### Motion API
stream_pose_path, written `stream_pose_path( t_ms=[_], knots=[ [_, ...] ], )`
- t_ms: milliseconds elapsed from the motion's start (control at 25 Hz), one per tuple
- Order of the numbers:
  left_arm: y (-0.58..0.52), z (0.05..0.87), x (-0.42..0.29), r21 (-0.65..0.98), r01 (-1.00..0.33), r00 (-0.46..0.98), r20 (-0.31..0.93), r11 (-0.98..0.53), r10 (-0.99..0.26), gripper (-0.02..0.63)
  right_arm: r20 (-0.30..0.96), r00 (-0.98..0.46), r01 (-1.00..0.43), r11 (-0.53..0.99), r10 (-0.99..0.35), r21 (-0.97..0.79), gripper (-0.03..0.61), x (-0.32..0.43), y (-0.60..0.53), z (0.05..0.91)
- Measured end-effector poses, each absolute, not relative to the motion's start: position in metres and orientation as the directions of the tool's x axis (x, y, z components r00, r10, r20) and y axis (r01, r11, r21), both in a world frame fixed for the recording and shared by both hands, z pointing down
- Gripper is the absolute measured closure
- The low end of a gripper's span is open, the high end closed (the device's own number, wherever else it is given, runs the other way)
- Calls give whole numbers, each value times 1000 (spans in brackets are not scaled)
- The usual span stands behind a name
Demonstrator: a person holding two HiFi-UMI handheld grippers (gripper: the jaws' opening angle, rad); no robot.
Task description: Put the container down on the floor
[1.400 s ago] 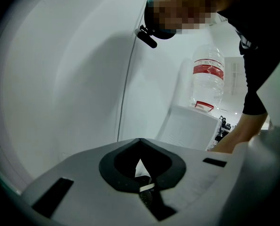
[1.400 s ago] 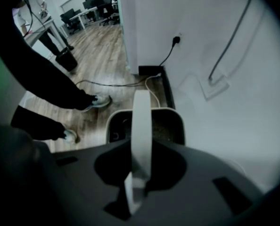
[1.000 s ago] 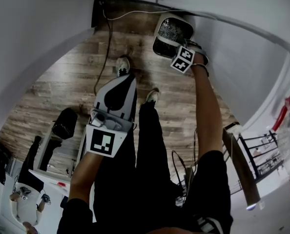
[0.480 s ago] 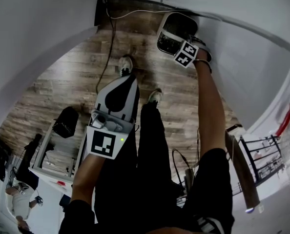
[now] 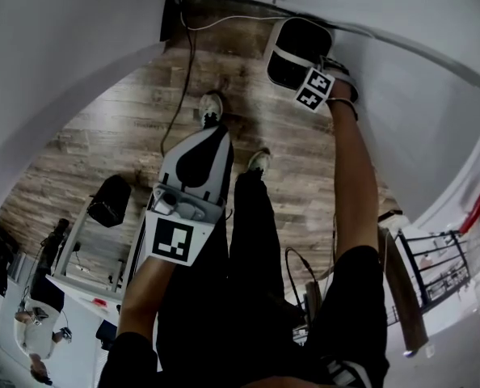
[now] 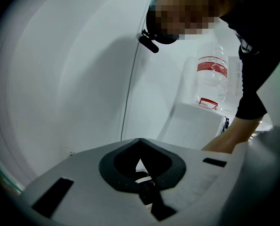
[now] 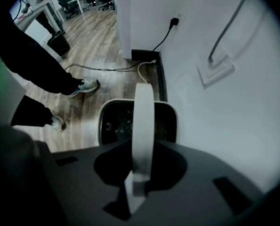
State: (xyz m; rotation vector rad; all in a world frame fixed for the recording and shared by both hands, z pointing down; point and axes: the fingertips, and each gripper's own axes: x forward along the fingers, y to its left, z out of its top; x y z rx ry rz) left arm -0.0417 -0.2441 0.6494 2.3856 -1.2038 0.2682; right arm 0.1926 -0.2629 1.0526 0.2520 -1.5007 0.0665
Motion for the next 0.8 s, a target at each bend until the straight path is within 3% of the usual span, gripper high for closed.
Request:
stream_pose_path(
  t_ms=[200, 720, 800],
  knots=[
    [-245, 652, -43, 315, -802, 596, 371, -507, -712, 583, 989, 93, -129, 983, -119, 130, 506, 197, -266, 1053],
    [-245, 655, -42, 320, -801, 597, 369, -506, -713, 584, 980, 126, -152, 973, -154, 173, 502, 192, -270, 1059],
    [-244, 656, -42, 316, -800, 599, 371, -509, -710, 583, 982, 124, -166, 972, -145, 164, 455, 192, -267, 1061]
  ],
)
